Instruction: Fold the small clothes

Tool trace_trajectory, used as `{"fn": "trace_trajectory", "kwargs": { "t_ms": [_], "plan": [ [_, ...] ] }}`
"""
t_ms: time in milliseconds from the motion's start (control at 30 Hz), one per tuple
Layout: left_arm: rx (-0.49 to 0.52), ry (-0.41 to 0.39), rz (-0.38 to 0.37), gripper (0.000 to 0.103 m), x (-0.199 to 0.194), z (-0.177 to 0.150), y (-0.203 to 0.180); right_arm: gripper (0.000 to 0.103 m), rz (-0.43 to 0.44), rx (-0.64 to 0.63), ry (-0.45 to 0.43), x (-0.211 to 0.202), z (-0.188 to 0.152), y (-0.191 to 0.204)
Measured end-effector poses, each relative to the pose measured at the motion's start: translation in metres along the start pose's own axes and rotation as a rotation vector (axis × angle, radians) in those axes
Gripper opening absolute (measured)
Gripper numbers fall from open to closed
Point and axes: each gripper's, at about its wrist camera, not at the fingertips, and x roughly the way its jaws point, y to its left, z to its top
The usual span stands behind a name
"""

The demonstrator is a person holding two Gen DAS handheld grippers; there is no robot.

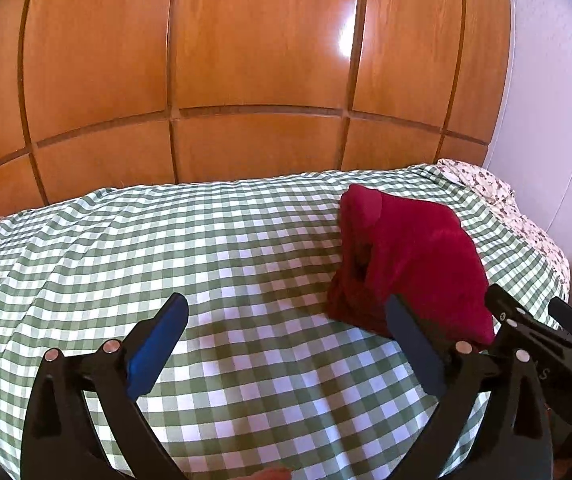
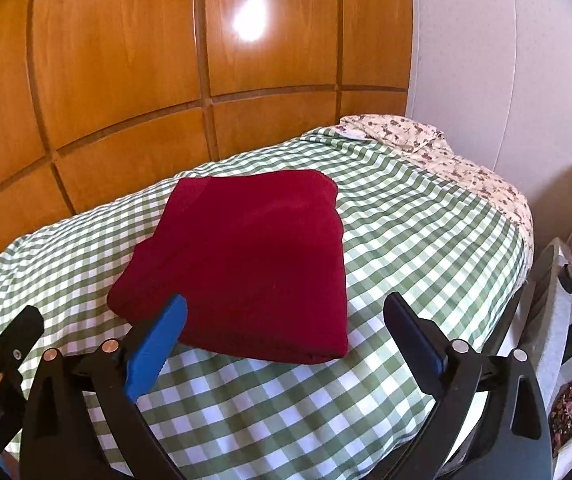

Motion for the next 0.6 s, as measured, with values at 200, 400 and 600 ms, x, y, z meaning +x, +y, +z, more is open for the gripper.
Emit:
{"fn": "trace_trajectory", "kwargs": {
  "t_ms": [200, 400, 600],
  "plan": [
    [0.001, -0.012, 0.004, 0.1, -0.0082, -0.0009, -0.0024, 0.098, -0.032, -0.01, -0.028, -0.0114, -0.0028, 0.0003],
    [0.002, -0.004, 0.007, 0.1, -0.009, -0.0013, -0.0057, 0.098, -0.038, 0.007, -0.02, -0.0114, -0.0068, -0.0028],
    [0.004, 0.0, 0.01, 0.1, -0.0081, -0.002, -0.0065, 0.098, -0.047, 0.012, -0.024, -0.0108, -0.0066, -0.0046]
  ]
}}
